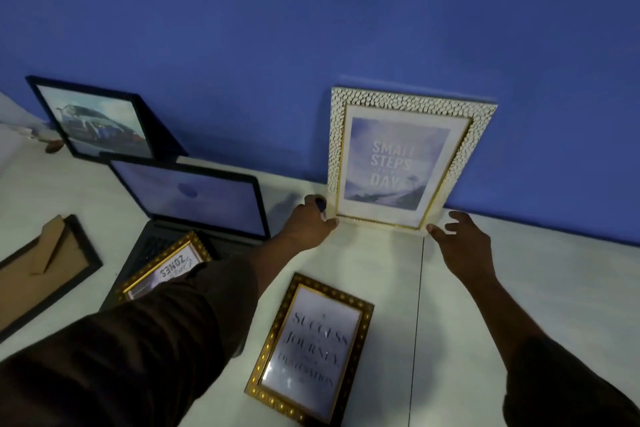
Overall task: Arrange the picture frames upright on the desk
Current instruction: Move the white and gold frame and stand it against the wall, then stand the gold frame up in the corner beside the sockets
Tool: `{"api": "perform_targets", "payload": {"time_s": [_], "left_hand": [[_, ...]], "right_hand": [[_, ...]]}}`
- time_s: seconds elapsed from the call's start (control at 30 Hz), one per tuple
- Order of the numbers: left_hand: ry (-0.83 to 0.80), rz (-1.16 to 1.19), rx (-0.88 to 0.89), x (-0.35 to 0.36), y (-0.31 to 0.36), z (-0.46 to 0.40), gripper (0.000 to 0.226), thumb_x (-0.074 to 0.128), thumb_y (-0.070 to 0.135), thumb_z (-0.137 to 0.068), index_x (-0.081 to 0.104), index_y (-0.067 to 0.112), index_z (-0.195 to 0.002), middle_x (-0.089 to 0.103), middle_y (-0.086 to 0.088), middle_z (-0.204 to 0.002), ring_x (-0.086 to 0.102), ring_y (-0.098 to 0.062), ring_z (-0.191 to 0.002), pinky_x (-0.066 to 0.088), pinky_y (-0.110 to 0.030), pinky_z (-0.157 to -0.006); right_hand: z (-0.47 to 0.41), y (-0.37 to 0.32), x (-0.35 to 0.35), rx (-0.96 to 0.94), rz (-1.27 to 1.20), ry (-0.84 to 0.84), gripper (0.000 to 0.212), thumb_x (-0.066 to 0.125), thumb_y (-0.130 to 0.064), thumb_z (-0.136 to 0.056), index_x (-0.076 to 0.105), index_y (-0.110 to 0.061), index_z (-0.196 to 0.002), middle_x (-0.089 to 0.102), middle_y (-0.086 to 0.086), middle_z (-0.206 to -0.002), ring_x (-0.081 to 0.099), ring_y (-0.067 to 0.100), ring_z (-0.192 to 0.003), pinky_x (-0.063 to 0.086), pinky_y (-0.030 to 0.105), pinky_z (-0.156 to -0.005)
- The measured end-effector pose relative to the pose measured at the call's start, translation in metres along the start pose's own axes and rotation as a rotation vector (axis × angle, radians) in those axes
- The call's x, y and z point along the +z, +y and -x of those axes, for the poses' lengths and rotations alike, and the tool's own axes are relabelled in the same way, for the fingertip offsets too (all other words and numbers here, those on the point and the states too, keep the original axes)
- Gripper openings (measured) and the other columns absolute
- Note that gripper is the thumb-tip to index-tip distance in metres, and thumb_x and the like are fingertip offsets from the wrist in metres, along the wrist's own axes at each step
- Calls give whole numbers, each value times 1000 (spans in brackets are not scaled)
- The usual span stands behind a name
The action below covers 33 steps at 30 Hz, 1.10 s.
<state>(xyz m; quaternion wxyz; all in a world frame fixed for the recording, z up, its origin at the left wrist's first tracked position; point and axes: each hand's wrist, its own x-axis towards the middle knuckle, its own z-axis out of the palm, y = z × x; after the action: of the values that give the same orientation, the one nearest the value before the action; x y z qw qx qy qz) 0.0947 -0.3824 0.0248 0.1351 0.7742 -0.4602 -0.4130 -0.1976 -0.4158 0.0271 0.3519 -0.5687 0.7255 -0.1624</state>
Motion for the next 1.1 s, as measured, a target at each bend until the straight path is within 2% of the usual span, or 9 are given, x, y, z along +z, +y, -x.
{"api": "perform_targets", "payload": {"time_s": [0.1,0.33,0.43,0.57,0.7,0.83,0.97,1.03,1.1], "left_hand": [[-31,4,-78,12,-29,28,87,66,43,-91,21,8,-156,44,-14,-151,50,-32,-133,46,-37,-104],[-69,49,-217,47,-117,101,81,66,47,-88,31,9,-151,43,-16,-148,50,-33,-131,47,-40,-104],[-92,113,-254,58,-150,127,78,69,48,-84,38,9,-144,52,-15,-140,58,-32,-120,52,-42,-98],[-164,193,-285,60,-183,147,88,67,62,-69,44,11,-137,60,-10,-130,62,-29,-114,53,-44,-97],[-233,390,-291,59,-203,141,89,66,70,-52,61,14,-121,71,-6,-115,71,-23,-98,60,-45,-89],[-344,487,-307,49,-209,146,74,71,67,-54,67,22,-114,77,-1,-104,75,-24,-91,62,-46,-85],[-457,530,-321,43,-224,147,74,72,64,-58,66,27,-122,78,-2,-107,77,-25,-93,62,-47,-84],[-493,543,-317,30,-225,161,64,72,58,-69,67,25,-123,78,-3,-107,77,-25,-94,61,-46,-87],[-528,563,-283,19,-220,176,46,66,45,-86,68,20,-125,78,-4,-109,76,-23,-96,62,-38,-86]], "right_hand": [[34,14,20,21,-27,-40,60,70,-50,-88,55,-15,-135,71,10,-124,67,28,-113,52,42,-99],[130,42,82,61,-49,-160,56,72,-48,-87,58,-18,-132,75,11,-116,71,25,-105,55,37,-92],[170,53,104,95,-6,-186,53,70,-48,-88,57,-19,-130,76,10,-113,71,25,-105,54,34,-88],[217,56,133,201,16,-238,56,68,-48,-90,54,-17,-134,75,9,-116,69,26,-108,52,33,-87],[245,43,160,309,-94,-217,55,70,-45,-89,55,-14,-132,73,7,-117,68,25,-105,54,36,-87],[259,34,182,387,-118,-128,55,68,-48,-89,57,-13,-130,69,8,-117,66,25,-97,54,35,-78],[272,34,186,355,-5,-129,43,57,-47,-97,69,-9,-112,73,6,-97,69,25,-86,56,36,-74],[283,30,185,339,22,-114,40,54,-42,-99,70,-9,-115,73,6,-99,67,24,-87,55,37,-76],[289,24,180,327,34,-71,40,55,-40,-99,67,-10,-122,73,5,-104,67,24,-90,53,34,-74]]}}
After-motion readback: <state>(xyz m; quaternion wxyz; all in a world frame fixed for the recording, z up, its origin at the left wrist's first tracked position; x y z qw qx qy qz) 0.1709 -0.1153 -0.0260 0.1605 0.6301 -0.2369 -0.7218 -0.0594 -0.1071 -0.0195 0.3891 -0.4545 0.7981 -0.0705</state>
